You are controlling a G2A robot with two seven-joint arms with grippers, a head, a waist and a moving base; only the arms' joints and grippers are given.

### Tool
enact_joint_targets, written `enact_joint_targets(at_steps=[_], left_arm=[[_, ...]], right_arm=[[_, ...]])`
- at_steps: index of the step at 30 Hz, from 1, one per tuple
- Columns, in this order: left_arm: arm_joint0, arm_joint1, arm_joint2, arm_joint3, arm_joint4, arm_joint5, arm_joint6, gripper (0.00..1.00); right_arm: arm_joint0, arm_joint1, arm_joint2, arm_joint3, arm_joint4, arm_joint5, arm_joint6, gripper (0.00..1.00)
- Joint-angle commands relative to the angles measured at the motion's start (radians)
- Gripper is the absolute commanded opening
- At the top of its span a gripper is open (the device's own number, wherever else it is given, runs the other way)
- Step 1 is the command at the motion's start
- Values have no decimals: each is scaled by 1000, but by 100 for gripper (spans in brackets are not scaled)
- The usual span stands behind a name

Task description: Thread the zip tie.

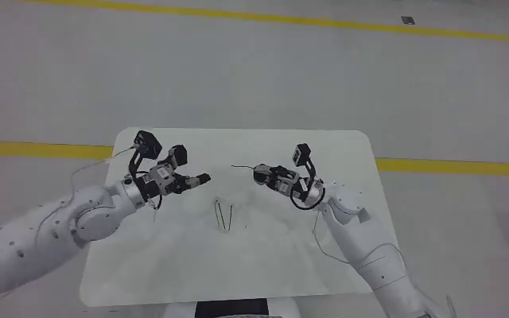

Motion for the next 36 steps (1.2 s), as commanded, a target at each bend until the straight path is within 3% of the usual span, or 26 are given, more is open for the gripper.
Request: enact_joint_targets(at_steps=[1, 6, 10, 18, 20, 23, 26, 30, 32, 36], left_arm=[[-26, 14, 26, -19, -36, 0, 22, 100], [-77, 43, 89, -75, -122, 0, 52, 100], [-121, 63, 122, -89, -162, 0, 17, 100], [-121, 63, 122, -89, -162, 0, 17, 100], [-115, 59, 104, -69, -192, 3, 61, 100], [-107, 59, 80, -35, -193, 27, 92, 100], [-88, 62, 58, -26, -192, 14, 125, 100], [-54, 59, 39, -27, -250, 0, 158, 100], [-45, 53, 32, -32, -297, 0, 160, 100], [-44, 52, 30, -30, -302, 0, 160, 100]], right_arm=[[4, 0, 3, 6, -3, -1, 7, 0], [9, -2, 4, 14, -5, -2, 14, 0], [11, -5, -5, 20, -9, -3, 16, 0], [6, -11, -11, 27, -24, -16, -18, 0], [1, -13, -10, 24, -24, -24, -42, 0], [-11, -14, 6, 18, -30, -68, -89, 0], [-33, -14, 33, 2, -12, -135, -125, 0], [-54, -13, 61, -32, -56, -294, -130, 0], [-56, -13, 62, -35, -65, -305, -129, 0], [-56, -13, 62, -35, -65, -305, -129, 0]])
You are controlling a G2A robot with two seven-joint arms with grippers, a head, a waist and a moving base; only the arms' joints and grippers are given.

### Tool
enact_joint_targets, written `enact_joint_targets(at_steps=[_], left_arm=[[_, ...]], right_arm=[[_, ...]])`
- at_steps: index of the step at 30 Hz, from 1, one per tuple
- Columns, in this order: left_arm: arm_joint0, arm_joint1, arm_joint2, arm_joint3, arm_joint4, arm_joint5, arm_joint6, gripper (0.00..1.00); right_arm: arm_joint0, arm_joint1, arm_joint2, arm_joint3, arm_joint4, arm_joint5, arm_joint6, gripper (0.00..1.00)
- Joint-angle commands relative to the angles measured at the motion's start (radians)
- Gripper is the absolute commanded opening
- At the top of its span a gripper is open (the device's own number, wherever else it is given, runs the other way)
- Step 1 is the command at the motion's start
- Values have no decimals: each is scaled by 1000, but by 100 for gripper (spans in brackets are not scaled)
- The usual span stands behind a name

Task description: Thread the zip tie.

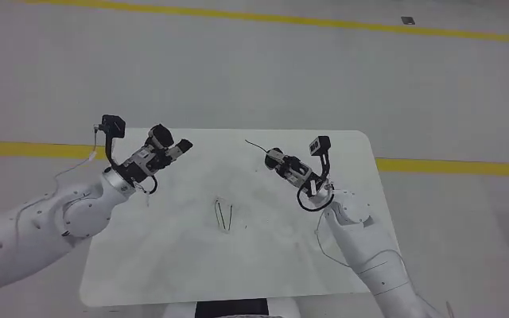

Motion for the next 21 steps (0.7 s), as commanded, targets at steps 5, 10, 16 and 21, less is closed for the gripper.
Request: enact_joint_targets(at_steps=[5, 10, 16, 21], left_arm=[[8, -4, -4, -7, -74, 0, -23, 100], [-7, -4, -76, 31, -331, 0, -224, 100], [37, 0, -238, 77, -661, 0, -604, 100], [113, -18, -403, 154, -834, 0, -965, 100]], right_arm=[[0, 1, 3, -8, -52, -5, -20, 0], [-7, 2, 10, -25, -104, -26, -22, 0], [-16, 2, 13, -32, -127, -35, -14, 0], [-15, 0, 11, -29, -140, -43, -10, 0]])
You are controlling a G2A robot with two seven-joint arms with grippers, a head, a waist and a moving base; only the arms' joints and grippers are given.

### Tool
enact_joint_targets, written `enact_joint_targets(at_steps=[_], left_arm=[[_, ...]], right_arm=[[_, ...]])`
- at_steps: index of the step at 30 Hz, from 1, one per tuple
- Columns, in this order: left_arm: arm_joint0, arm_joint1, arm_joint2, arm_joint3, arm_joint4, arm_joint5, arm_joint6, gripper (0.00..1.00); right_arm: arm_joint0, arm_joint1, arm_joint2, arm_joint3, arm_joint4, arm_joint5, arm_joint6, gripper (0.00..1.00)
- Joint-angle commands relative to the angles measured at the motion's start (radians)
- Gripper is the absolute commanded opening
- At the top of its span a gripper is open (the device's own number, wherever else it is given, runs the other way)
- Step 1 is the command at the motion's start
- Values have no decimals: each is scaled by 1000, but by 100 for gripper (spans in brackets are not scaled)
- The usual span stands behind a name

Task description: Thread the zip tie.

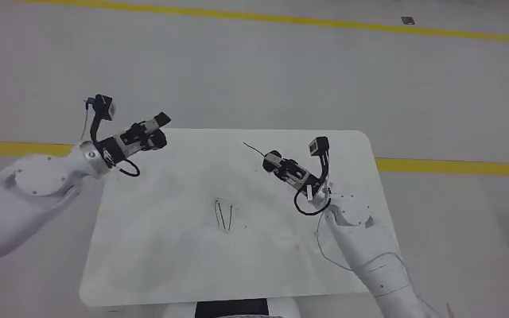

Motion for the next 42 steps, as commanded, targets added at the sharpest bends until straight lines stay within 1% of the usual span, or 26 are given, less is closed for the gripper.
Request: enact_joint_targets(at_steps=[1, 2, 3, 4, 5, 6, 7, 8, 10, 11, 12, 14, 26, 27, 28, 30, 31, 32, 34, 35, 37, 39, 42], left_arm=[[44, -14, -82, 41, -67, 0, -200, 100], [60, -22, -114, 56, -88, 0, -284, 100], [77, -31, -147, 75, -105, 0, -354, 100], [104, -46, -184, 96, -132, 0, -443, 100], [121, -57, -211, 110, -141, 0, -516, 100], [138, -70, -237, 128, -146, 0, -566, 100], [153, -83, -260, 142, -147, 0, -602, 100], [172, -101, -285, 158, -141, 0, -649, 100], [191, -129, -318, 186, -131, 0, -708, 100], [202, -148, -337, 200, -124, 0, -740, 100], [206, -158, -347, 205, -120, 0, -753, 100], [206, -158, -347, 205, -120, 0, -753, 100], [206, -158, -347, 205, -120, 0, -753, 100], [207, -160, -343, 189, -111, 0, -747, 100], [206, -164, -342, 176, -106, 0, -741, 100], [198, -172, -339, 154, -88, 0, -766, 100], [195, -178, -336, 153, -82, 0, -773, 100], [187, -187, -326, 148, -79, 0, -790, 100], [168, -203, -305, 157, -73, 0, -810, 100], [157, -217, -290, 165, -88, 0, -822, 100], [132, -238, -264, 196, -82, 0, -831, 100], [132, -238, -264, 196, -82, 0, -831, 100], [132, -238, -264, 196, -82, 0, -831, 100]], right_arm=[[1, 0, 1, 3, -8, -7, 0, 0], [2, -1, 2, 4, -11, -10, 0, 0], [2, -1, 3, 4, -13, -13, 2, 0], [3, -1, 3, 5, -16, -18, 7, 0], [5, -1, 4, 6, -20, -19, 12, 0], [7, -1, 4, 5, -22, -19, 18, 0], [8, -1, 5, 4, -24, -19, 24, 0], [10, -2, 5, 0, -27, -19, 35, 0], [12, -2, 6, -4, -29, -19, 52, 0], [13, -3, 4, -6, -30, -19, 65, 0], [14, -4, 0, -9, -22, -19, 86, 0], [21, -5, -2, -14, -15, -19, 134, 0], [17, -5, -9, -23, -20, -17, 136, 0], [17, -6, -16, -26, -16, -19, 156, 0], [24, -7, -23, -30, -3, -19, 191, 0], [36, -9, -36, -17, 0, -19, 234, 0], [44, -10, -41, -10, 6, -19, 249, 0], [53, -13, -51, -4, 10, -19, 269, 0], [69, -19, -67, 6, 11, -19, 295, 0], [79, -23, -78, 11, 11, -19, 308, 0], [93, -31, -94, 22, 13, -19, 320, 0], [111, -39, -109, 34, 3, -19, 326, 0], [111, -39, -109, 34, 3, -19, 326, 0]])
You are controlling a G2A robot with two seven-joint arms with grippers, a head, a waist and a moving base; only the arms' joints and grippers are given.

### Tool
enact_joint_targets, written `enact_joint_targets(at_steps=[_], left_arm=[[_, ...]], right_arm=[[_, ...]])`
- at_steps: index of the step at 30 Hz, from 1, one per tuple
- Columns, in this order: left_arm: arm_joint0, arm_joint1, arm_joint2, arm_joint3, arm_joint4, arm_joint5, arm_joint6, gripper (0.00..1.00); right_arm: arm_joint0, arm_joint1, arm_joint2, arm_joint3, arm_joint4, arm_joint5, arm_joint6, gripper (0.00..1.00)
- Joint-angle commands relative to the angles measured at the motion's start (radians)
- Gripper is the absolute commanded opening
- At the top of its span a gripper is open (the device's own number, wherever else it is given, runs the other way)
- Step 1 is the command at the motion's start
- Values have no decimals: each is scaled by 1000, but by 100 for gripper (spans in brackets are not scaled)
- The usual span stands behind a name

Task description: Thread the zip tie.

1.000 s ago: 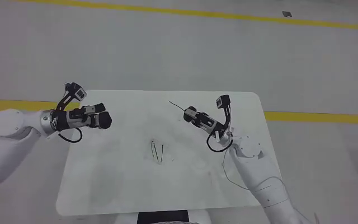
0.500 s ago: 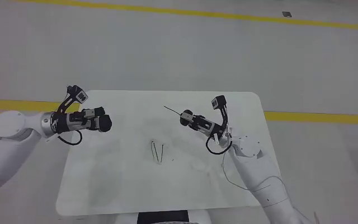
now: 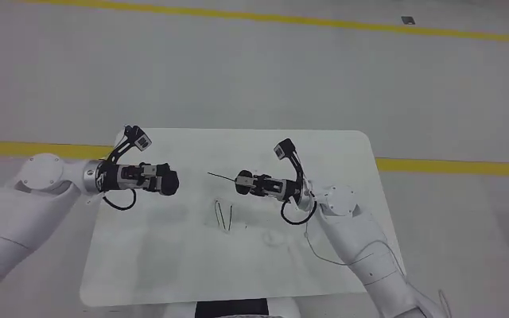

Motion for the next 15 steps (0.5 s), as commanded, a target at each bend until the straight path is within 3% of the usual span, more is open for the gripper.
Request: enact_joint_targets(at_steps=[1, 9, 11, 15], left_arm=[[0, 0, 0, 0, 0, 0, 0, 100], [10, -8, 11, -14, 20, 0, 23, 100], [17, -25, 16, -12, -37, 0, -10, 100], [15, -66, 18, 49, -103, 0, -87, 100]], right_arm=[[-1, 0, 1, -1, 0, 0, 0, 0], [-8, -2, -6, -20, 10, 0, -2, 0], [-3, -5, -8, -29, 34, 0, 27, 0], [9, -12, -12, -27, 58, 0, 79, 0]])
